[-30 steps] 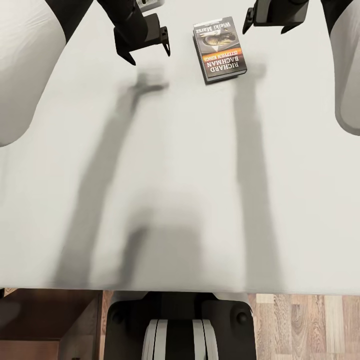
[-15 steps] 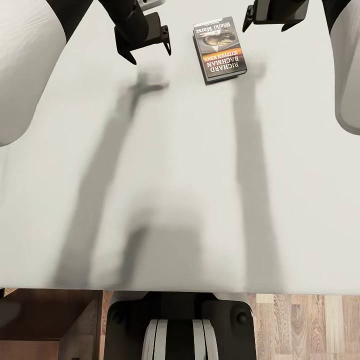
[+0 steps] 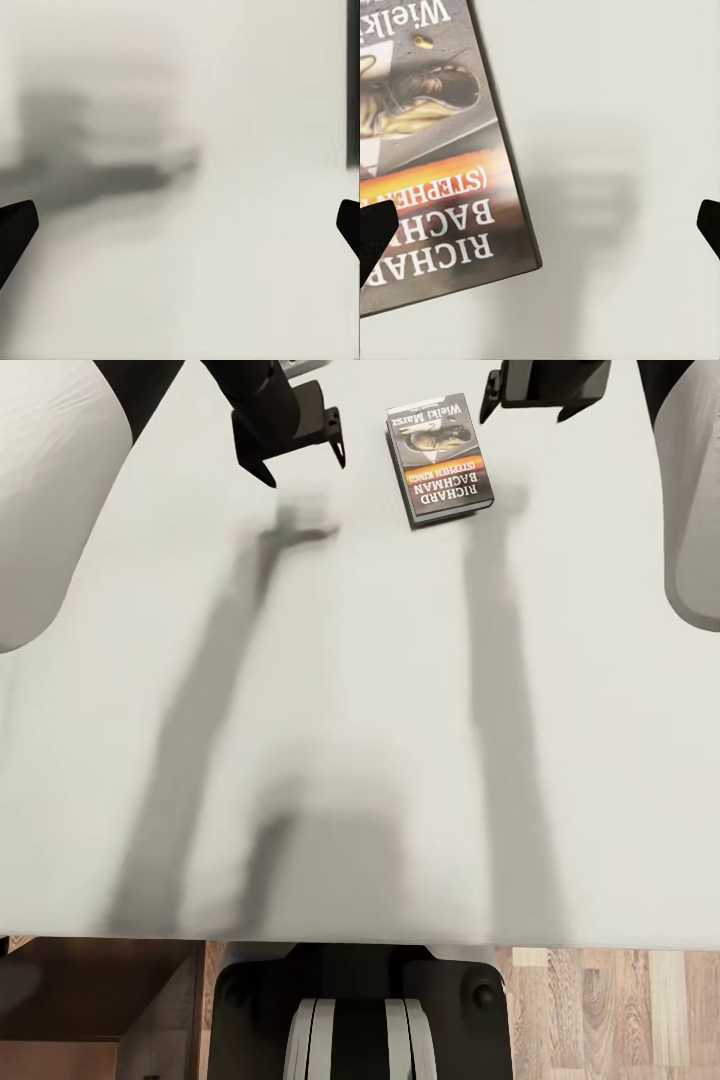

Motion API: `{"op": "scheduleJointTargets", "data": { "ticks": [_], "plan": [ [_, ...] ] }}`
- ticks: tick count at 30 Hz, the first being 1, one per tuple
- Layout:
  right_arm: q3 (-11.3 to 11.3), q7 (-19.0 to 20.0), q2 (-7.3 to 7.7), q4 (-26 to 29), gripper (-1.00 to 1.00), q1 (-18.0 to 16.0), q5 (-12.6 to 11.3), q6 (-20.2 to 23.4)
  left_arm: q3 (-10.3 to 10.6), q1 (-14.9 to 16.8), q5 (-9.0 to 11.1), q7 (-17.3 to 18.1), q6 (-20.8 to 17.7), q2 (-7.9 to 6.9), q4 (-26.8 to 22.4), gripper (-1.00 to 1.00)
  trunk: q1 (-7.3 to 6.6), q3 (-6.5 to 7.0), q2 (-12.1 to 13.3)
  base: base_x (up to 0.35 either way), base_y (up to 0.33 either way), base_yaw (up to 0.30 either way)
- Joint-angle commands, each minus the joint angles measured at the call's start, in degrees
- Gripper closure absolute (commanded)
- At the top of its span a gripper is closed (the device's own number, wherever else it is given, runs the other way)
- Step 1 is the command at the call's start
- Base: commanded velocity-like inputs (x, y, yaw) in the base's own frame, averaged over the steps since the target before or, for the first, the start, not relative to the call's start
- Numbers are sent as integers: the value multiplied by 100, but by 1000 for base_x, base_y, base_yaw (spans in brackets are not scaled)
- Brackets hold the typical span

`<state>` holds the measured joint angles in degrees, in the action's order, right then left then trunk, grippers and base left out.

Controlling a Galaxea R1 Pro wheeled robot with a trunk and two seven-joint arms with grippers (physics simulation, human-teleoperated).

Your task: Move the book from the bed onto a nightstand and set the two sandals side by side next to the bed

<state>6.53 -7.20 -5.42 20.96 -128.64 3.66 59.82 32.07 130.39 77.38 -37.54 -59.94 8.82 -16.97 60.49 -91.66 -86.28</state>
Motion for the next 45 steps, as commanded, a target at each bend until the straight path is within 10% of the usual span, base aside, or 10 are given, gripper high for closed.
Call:
{"op": "scheduleJointTargets", "data": {
  "ticks": [1,23,45],
  "plan": [
    [59,-9,-8,-4,-100,-3,27,18,36,4,109,-45,-6,-5,-10,-100,0,-2,-1,0,0,0],
    [1227,56,19,-66,-100,-2,-43,18,45,-4,486,-68,-6,-29,-34,-100,0,-2,-1,0,0,0],
    [1404,380,31,-65,-100,5,-61,18,45,-5,490,-66,-6,-21,-85,-100,0,-2,-1,0,0,0]
  ]
}}
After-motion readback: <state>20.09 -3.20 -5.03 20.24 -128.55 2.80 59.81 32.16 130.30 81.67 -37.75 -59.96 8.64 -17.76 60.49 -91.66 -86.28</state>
